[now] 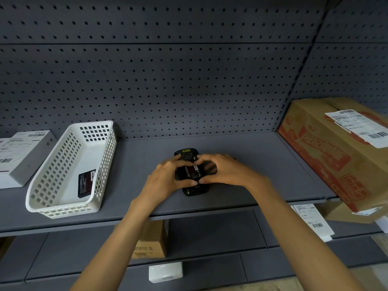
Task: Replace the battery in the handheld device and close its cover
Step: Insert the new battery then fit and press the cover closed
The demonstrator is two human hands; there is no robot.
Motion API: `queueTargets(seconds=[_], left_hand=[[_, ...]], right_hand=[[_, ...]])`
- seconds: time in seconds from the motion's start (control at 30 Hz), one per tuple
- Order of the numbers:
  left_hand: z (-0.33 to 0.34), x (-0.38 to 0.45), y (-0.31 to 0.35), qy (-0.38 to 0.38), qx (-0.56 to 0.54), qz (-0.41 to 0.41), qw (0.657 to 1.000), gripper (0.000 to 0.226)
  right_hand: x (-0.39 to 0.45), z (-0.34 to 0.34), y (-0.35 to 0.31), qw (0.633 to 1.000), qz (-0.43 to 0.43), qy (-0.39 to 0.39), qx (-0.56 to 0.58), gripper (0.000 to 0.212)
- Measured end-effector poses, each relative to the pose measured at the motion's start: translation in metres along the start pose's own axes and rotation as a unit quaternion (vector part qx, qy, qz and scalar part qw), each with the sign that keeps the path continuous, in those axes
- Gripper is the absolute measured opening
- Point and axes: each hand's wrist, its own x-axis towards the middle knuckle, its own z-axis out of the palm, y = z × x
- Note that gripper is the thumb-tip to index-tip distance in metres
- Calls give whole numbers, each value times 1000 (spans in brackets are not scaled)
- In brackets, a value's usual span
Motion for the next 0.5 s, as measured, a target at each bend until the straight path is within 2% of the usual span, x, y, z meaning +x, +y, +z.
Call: queueTargets(seconds=[0.3,0.5], left_hand=[[-8,5,-6,-89,-7,7,996,73],[-11,5,-5,-103,-4,3,995,76]], right_hand=[[3,-2,-1,1000,9,5,-11,54],[6,-3,-2,1000,20,-11,-13,55]])
